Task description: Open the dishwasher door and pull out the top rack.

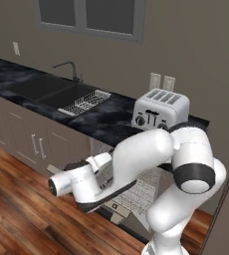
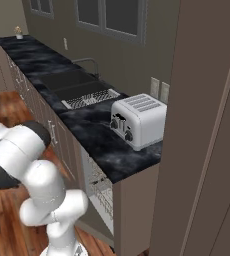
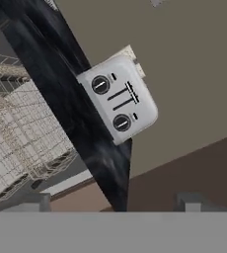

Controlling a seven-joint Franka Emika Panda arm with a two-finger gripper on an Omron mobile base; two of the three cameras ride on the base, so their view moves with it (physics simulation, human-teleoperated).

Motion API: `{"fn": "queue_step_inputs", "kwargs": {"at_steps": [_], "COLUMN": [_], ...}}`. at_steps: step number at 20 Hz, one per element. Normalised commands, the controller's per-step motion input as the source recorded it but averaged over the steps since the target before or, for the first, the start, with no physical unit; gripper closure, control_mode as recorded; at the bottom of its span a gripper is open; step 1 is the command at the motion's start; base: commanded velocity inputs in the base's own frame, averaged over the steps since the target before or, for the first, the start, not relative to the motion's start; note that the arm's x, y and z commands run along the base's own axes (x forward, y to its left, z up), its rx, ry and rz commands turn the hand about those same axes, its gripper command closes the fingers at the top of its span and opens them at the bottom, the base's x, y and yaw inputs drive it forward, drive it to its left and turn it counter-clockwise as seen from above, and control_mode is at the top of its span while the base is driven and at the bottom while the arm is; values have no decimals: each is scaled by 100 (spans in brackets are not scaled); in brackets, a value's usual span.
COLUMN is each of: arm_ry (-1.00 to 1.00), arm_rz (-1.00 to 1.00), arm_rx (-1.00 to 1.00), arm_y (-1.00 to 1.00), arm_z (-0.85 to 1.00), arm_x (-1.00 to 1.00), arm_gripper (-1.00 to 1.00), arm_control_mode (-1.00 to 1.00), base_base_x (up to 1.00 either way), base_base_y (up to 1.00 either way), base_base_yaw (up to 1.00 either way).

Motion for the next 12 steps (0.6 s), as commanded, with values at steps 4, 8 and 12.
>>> {"fn": "queue_step_inputs", "kwargs": {"at_steps": [4,8,12], "arm_ry": [25,29,26], "arm_rz": [16,10,7], "arm_rx": [10,16,10], "arm_y": [-25,-8,-3], "arm_z": [1,0,-3], "arm_x": [49,44,37], "arm_gripper": [-100,-100,-100], "arm_control_mode": [-100,-100,-100], "base_base_x": [0,0,0], "base_base_y": [0,0,0], "base_base_yaw": [0,0,0]}}
